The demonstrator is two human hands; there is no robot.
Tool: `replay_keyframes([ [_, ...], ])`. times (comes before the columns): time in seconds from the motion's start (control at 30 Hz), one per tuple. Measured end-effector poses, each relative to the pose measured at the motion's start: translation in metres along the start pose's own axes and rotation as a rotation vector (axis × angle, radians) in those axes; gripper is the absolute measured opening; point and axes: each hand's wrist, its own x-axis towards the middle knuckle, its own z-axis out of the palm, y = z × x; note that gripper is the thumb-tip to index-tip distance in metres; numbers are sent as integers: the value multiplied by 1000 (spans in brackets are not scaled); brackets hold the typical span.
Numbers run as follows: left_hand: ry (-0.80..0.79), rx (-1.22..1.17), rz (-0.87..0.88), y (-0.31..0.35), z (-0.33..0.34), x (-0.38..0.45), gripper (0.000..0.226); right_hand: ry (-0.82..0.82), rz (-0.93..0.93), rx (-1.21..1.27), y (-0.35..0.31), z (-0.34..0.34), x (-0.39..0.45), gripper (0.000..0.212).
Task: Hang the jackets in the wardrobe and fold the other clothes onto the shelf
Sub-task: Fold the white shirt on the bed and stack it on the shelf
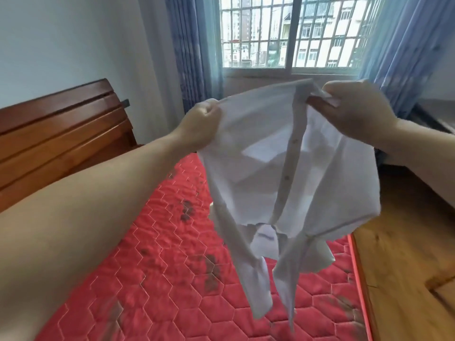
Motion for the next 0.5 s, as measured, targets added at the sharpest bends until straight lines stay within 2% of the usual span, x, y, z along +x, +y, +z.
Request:
replay_keyframes([
  [0.07,-234,193,-33,15,4,-5,43,27,79,-40,6,0,2,61],
  [0.13,-376,325,-71,30,10,-5,29,28,205,-34,8,12,-3,47],
  [0.17,-369,257,-90,37,15,-3,24,9,277,-29,5,21,-10,38],
  [0.2,-339,96,-129,43,22,-2,20,0,327,-66,1,32,-20,42],
  [0.23,-296,-102,-178,48,28,-2,17,15,341,-110,-6,44,-35,55],
  [0.3,-228,-432,-239,55,41,2,11,134,197,-64,-31,68,-73,63],
  [0.37,-183,-588,-251,58,51,6,13,193,74,115,-66,92,-128,51],
  [0.43,-148,-669,-271,61,55,6,22,64,167,305,-90,118,-182,43],
  [0.5,-163,-708,-312,64,53,2,27,-203,389,426,-103,142,-220,50],
])
